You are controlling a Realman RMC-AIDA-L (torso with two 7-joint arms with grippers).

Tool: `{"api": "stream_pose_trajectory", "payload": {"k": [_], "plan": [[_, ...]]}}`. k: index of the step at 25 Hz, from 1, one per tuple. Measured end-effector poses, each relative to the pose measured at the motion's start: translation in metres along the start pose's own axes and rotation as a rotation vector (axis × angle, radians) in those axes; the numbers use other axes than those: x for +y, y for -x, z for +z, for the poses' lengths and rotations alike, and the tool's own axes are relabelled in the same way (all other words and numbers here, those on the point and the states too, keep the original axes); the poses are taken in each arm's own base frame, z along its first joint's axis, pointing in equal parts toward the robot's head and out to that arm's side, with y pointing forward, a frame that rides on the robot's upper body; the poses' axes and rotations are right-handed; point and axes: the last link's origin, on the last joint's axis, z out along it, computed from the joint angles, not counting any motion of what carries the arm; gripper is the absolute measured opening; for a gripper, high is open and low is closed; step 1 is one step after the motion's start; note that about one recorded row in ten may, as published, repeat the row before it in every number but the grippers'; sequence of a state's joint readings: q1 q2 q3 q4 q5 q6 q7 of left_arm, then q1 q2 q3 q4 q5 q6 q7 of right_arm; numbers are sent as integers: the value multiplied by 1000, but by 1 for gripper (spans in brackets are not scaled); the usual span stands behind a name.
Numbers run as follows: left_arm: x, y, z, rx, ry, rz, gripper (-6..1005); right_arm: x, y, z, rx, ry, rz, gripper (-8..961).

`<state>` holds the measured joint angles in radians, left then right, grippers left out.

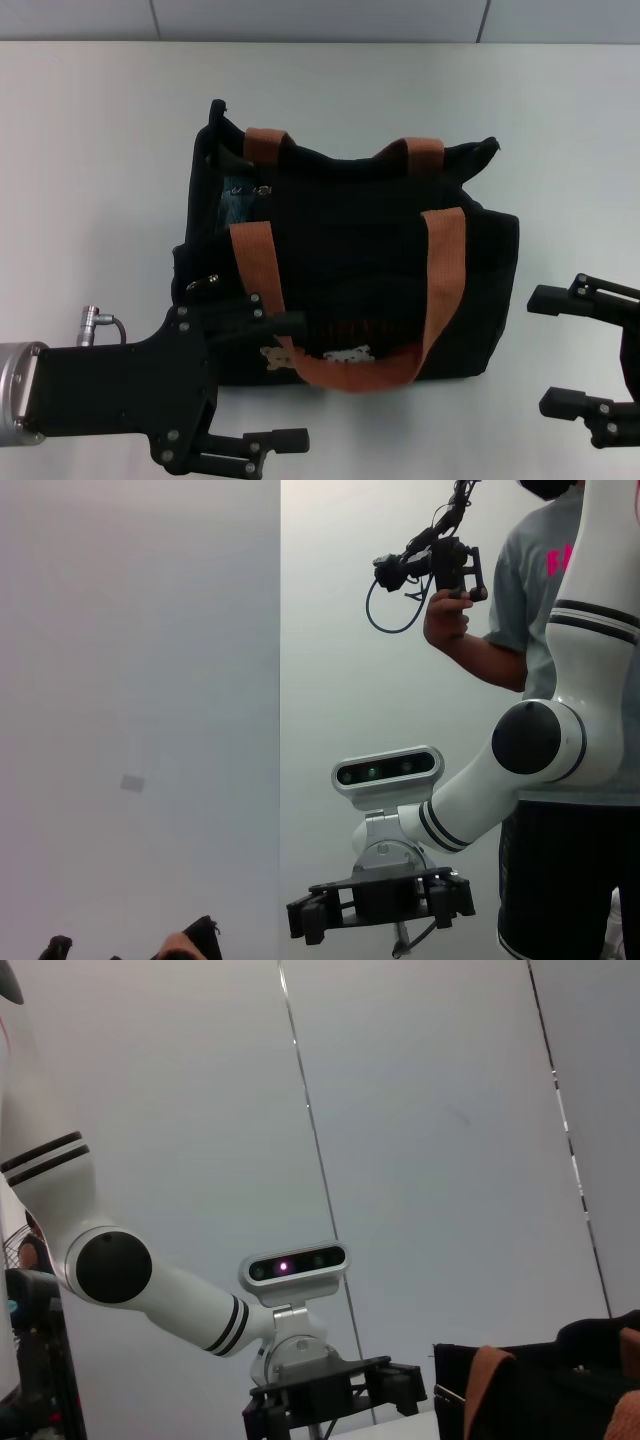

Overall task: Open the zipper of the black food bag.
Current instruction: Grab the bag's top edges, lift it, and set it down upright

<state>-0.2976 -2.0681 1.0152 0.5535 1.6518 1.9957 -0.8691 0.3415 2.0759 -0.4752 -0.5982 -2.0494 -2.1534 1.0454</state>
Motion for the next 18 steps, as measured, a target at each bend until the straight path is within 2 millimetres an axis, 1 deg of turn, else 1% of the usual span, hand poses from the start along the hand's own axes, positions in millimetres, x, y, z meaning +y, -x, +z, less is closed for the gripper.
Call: {"api": "stream_pose_trajectory", "payload": {"k": [8, 12, 13, 14, 15, 17, 18], "plan": [[0, 1, 0, -2, 2, -6, 840, 1, -1, 2, 10, 19, 4, 834], [1, 0, -2, 11, -17, 11, 841, 1, -1, -1, -5, -8, -16, 834], [3, -3, -11, 52, -94, 55, 841, 1, -1, -1, -5, -8, -16, 834], [9, -4, -26, 101, -218, 105, 841, 1, 0, -3, -14, -24, -23, 834], [11, -5, -30, 112, -252, 119, 841, -1, 1, -7, -32, -63, -35, 834], [16, -5, -38, 131, -322, 143, 841, -2, 2, -8, -41, -81, -39, 834], [22, -3, -46, 141, -387, 154, 841, -3, 2, -11, -63, -115, -45, 834]]}}
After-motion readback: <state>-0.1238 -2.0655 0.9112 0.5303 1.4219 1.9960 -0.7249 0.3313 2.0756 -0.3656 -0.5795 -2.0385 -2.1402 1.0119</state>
